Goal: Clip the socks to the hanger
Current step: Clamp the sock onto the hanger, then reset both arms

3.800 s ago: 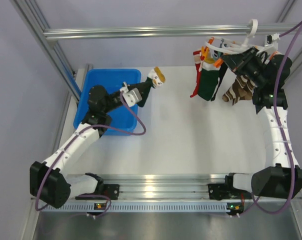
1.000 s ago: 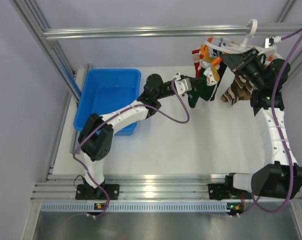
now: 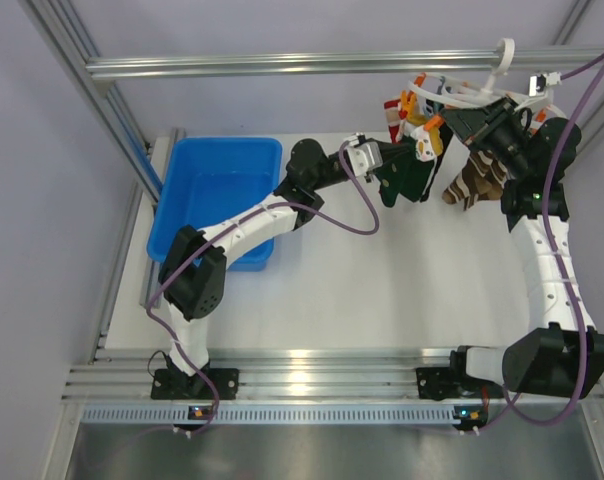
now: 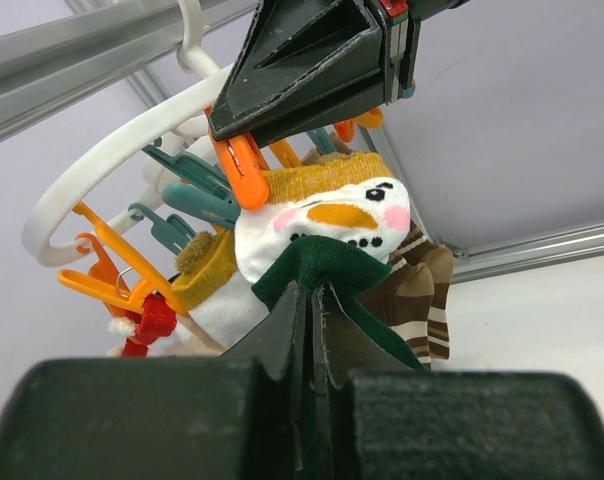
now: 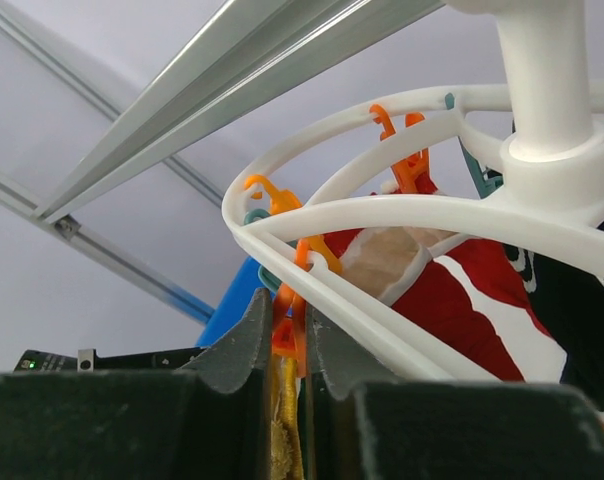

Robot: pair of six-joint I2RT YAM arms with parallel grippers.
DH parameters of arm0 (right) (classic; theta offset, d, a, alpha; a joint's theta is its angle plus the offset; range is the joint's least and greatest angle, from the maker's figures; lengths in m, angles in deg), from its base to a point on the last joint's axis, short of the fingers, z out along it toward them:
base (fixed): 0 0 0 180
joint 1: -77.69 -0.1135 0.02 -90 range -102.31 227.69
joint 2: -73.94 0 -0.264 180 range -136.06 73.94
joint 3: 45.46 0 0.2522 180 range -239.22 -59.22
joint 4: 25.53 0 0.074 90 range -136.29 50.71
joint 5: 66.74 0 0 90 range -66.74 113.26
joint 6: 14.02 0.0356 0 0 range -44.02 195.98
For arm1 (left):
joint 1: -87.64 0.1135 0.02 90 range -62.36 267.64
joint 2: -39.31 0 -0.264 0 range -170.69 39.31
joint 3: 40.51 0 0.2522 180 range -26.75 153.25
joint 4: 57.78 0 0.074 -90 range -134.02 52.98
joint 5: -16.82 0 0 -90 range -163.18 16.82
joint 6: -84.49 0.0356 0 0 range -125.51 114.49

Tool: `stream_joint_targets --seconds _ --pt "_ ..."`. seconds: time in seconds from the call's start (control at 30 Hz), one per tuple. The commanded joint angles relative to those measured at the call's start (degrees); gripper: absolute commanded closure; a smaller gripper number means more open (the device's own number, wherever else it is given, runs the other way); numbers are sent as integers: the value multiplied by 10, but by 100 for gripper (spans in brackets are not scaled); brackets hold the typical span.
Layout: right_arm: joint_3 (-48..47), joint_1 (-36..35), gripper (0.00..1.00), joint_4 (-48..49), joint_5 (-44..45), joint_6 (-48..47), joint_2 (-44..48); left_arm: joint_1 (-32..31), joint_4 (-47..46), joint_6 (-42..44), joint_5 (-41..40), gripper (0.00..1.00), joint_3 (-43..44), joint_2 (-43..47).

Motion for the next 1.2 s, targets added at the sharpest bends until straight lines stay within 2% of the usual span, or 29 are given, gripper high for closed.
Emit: stream_joint_targets --seconds 0.0,0.03,0.1,0.13,0.23,0.4,0.5,0.53,0.57,0.67,0.83,0.9,1.03,1.13,1.17 --pt "-22 -11 89 69 -56 -4 9 2 -34 -10 -3 100 27 -4" --pt "-23 -11 81 67 -56 -3 9 2 -36 -11 -2 100 28 -5" --pt "-24 -12 73 65 -55 -3 9 2 -36 -11 -2 100 29 -5" --pt "-25 -11 65 65 -55 -4 9 2 -36 -11 -2 100 29 -7" --pt "-28 -11 58 61 -54 -4 10 2 -36 -11 -3 100 32 -8" --pt "-32 -11 52 58 -54 -1 10 2 -29 -12 -3 100 32 -10" --pt "-32 -11 46 51 -54 -2 13 2 -20 -25 -7 76 29 -4" --pt "-32 -11 45 48 -54 -4 14 2 -17 -29 -3 61 27 -2" --pt "-32 -11 44 45 -54 -8 16 2 -13 -32 1 52 15 3" --pt "-31 -11 40 23 -52 -28 26 1 2 -36 10 35 -24 29" --pt "-32 -10 35 -49 -35 -91 49 1 70 -50 4 26 -97 95" --pt "-34 -10 25 -90 -31 -117 57 2 92 -64 -5 20 -121 130" --pt "-19 -10 17 -144 -7 -178 101 2 138 -91 -33 14 -190 193" --pt "-8 -10 10 -178 13 -214 131 2 214 -110 -73 12 -204 236" --pt "-7 -10 9 -197 18 -223 137 3 272 -116 -87 11 -200 252"
